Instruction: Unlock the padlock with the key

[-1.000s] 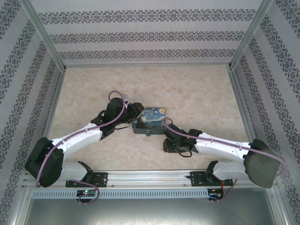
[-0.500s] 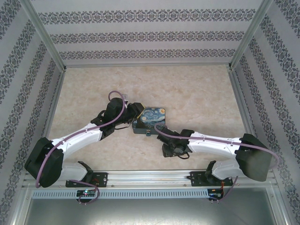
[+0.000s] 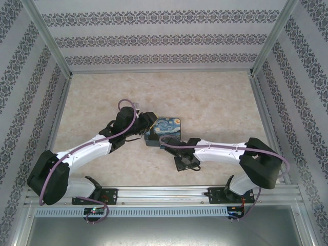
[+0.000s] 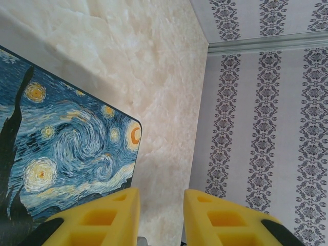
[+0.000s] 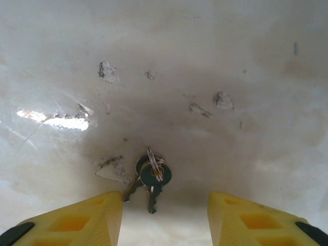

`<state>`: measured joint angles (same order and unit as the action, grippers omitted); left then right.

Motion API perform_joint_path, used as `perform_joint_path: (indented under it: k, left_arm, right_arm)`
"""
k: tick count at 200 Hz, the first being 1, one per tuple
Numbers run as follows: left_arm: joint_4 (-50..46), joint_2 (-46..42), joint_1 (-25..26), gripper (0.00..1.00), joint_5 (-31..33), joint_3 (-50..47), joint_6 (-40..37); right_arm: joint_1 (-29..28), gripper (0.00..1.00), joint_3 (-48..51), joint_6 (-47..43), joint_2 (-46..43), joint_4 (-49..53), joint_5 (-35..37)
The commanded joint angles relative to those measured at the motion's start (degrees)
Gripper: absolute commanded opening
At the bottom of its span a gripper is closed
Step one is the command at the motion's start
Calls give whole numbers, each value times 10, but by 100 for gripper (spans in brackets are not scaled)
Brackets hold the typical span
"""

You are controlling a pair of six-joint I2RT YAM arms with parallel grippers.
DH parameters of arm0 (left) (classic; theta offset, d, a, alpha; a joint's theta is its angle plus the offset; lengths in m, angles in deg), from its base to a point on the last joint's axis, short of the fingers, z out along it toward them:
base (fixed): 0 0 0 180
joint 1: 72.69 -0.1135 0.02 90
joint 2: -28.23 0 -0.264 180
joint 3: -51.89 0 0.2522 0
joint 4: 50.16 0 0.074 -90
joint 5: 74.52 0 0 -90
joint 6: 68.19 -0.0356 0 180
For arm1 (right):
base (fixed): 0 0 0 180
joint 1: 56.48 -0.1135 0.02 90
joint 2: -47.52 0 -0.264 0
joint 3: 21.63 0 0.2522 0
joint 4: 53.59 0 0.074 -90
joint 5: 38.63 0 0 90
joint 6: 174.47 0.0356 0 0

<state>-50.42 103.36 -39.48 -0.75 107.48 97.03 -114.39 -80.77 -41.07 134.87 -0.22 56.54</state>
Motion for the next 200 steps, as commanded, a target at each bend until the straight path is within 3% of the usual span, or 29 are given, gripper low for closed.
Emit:
perform_joint_path:
  k: [1, 94, 200]
  left_arm:
    - [0, -11, -11, 29, -2, -7, -10]
    - [4, -4, -14, 29, -7, -7, -10]
    - [0, -6, -13, 29, -6, -3, -9]
  right_arm:
    - [-1, 47, -14, -16, 12, 17, 15]
    - [1, 49, 10, 0, -68, 25, 6]
    - [10, 43, 21, -16, -21, 9, 4]
